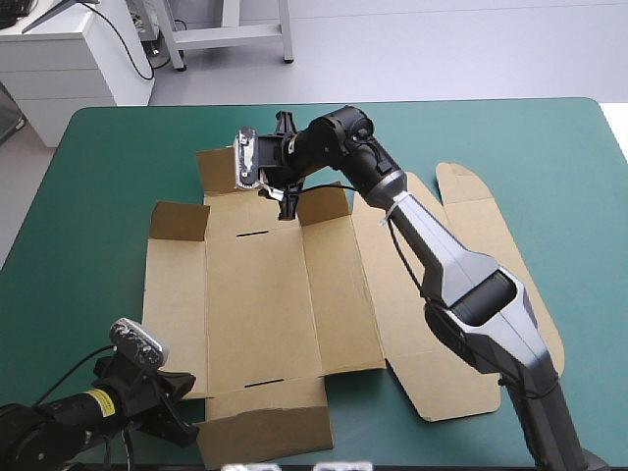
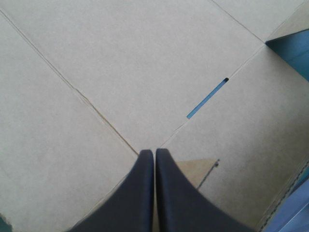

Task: Fold the box

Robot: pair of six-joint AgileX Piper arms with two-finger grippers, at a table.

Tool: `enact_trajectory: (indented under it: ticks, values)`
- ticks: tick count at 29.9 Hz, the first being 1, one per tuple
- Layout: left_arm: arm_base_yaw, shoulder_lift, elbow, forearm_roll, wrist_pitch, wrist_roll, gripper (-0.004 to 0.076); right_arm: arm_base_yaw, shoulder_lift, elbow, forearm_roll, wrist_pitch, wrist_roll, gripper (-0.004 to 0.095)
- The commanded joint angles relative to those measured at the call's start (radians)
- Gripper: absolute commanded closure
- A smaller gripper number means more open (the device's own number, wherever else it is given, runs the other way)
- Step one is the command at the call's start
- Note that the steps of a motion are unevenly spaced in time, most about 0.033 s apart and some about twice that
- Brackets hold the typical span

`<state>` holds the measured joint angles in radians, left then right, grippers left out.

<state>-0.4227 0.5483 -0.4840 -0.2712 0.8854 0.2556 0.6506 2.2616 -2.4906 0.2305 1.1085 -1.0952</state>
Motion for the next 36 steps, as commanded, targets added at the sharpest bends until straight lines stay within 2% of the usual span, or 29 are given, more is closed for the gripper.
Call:
enact_trajectory:
  ticks: [1,5,7,13,15,18,23,28,36]
  values:
    - [-0.004,0.003,-0.031,-0.02,-0.059,-0.004,0.0731,-0.004,-0.093,-0.027,-0.062,0.01,0.119,0.0495]
    - [-0.004,0.003,-0.031,-0.02,-0.075,-0.004,0.0731,-0.004,-0.129,-0.027,-0.161,0.13,0.186,0.0766]
    - [-0.004,0.003,-0.031,-0.02,-0.088,-0.004,0.0731,-0.004,-0.148,-0.027,-0.215,0.137,0.268,0.0926]
    - [-0.004,0.003,-0.031,-0.013,-0.1,-0.004,0.0731,-0.01,-0.209,-0.027,-0.397,0.137,0.557,0.0924]
    - [-0.004,0.003,-0.031,-0.013,-0.102,-0.004,0.0731,-0.026,-0.235,-0.027,-0.433,0.137,0.685,0.0924]
    - [-0.004,0.003,-0.031,-0.013,-0.104,-0.001,0.0731,-0.068,-0.271,-0.027,-0.443,0.137,0.789,0.0924]
    - [-0.004,0.003,-0.031,0.0,-0.104,0.001,0.0731,-0.137,-0.332,-0.026,-0.423,0.137,0.805,0.0924]
    - [-0.004,0.003,-0.031,0.002,-0.106,0.001,0.0731,-0.22,-0.394,0.005,-0.347,0.137,0.809,0.0924]
    - [-0.004,0.003,-0.031,0.002,-0.106,0.001,0.0731,-0.348,-0.562,0.309,-0.326,0.137,0.841,0.0924]
